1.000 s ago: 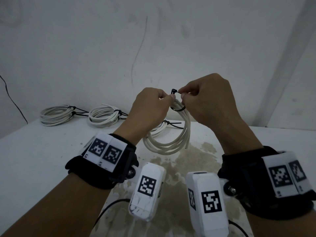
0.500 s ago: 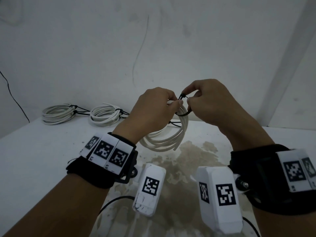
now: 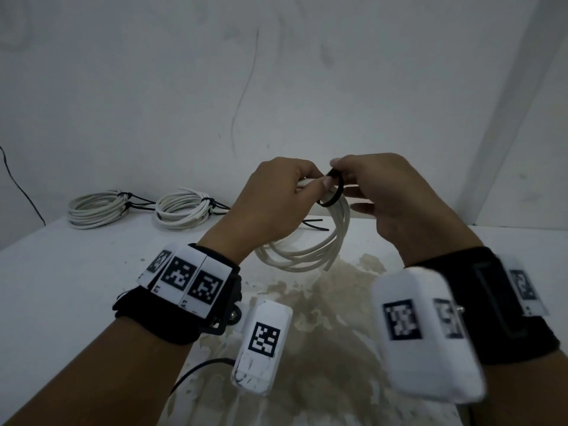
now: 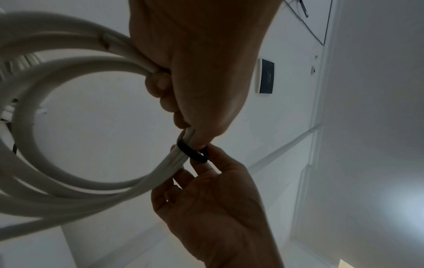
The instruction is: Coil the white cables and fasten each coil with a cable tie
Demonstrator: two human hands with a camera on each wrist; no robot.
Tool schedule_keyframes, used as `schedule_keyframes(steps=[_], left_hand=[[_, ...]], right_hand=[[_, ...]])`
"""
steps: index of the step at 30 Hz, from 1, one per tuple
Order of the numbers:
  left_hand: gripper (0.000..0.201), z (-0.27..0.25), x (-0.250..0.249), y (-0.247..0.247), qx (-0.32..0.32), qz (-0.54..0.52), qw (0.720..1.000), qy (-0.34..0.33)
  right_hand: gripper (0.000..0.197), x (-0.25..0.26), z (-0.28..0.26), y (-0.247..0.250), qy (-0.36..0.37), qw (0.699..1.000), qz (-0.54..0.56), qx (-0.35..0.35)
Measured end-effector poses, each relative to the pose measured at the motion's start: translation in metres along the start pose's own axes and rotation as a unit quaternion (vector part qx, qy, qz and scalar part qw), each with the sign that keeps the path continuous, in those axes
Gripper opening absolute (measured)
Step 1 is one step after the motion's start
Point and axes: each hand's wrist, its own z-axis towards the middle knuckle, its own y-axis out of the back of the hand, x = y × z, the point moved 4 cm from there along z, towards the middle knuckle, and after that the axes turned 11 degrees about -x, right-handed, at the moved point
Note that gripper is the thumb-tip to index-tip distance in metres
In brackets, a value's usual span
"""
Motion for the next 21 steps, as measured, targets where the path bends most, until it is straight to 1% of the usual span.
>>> schedule_keyframes(steps=[1, 4, 7, 9, 10, 11, 12, 13, 14, 15, 16, 17, 19, 21], left_hand=[[0.022, 0.0, -0.001, 0.0, 0.003, -0.013, 1.0, -0.004], [0.021, -0.001, -0.008, -0.001, 0.023, -0.037, 0.999, -0.024], [0.018, -0.005, -0.013, -0.005, 0.067, -0.016, 0.996, -0.053], [0.02, -0.006, -0.011, -0.007, 0.069, -0.014, 0.996, -0.058], [0.023, -0.004, -0.008, -0.006, 0.058, -0.022, 0.997, -0.048], [0.026, -0.002, -0.004, -0.004, 0.042, -0.04, 0.998, -0.021], [0.03, 0.0, 0.001, -0.002, 0.029, -0.071, 0.997, 0.026], [0.034, 0.0, 0.004, -0.001, 0.023, -0.113, 0.99, 0.085], [0.039, -0.001, 0.006, -0.001, 0.024, -0.159, 0.977, 0.14], [0.043, -0.002, 0.006, 0.0, 0.027, -0.201, 0.963, 0.181], [0.046, -0.003, 0.005, -0.001, 0.029, -0.227, 0.952, 0.202], [0.047, -0.003, 0.004, 0.0, 0.03, -0.241, 0.947, 0.21], [0.045, -0.002, 0.0, 0.0, 0.031, -0.247, 0.945, 0.211], [0.042, -0.002, -0.002, 0.001, 0.034, -0.254, 0.944, 0.209]], right_hand=[[0.01, 0.0, 0.0, 0.002, -0.021, 0.999, 0.038, 0.014], [0.011, 0.001, 0.002, 0.006, -0.061, 0.987, 0.148, 0.005], [0.012, -0.003, 0.004, 0.009, -0.069, 0.984, 0.165, -0.021], [0.014, -0.005, 0.003, 0.008, -0.055, 0.987, 0.149, -0.01], [0.017, -0.005, 0.003, 0.007, -0.04, 0.99, 0.132, 0.003], [0.02, -0.003, 0.002, 0.006, -0.018, 0.994, 0.11, 0.015], [0.023, -0.001, 0.001, 0.005, 0.009, 0.996, 0.087, 0.027], [0.025, 0.002, 0.0, 0.003, 0.041, 0.996, 0.064, 0.037], [0.024, 0.006, -0.001, 0.003, 0.075, 0.995, 0.041, 0.042], [0.023, 0.009, -0.001, 0.002, 0.111, 0.993, 0.018, 0.038], [0.022, 0.012, -0.002, 0.002, 0.145, 0.989, -0.007, 0.026], [0.022, 0.015, -0.002, 0.002, 0.179, 0.983, -0.032, 0.009], [0.023, 0.02, -0.002, 0.002, 0.236, 0.968, -0.078, -0.031], [0.023, 0.023, 0.001, 0.003, 0.269, 0.953, -0.12, -0.066]])
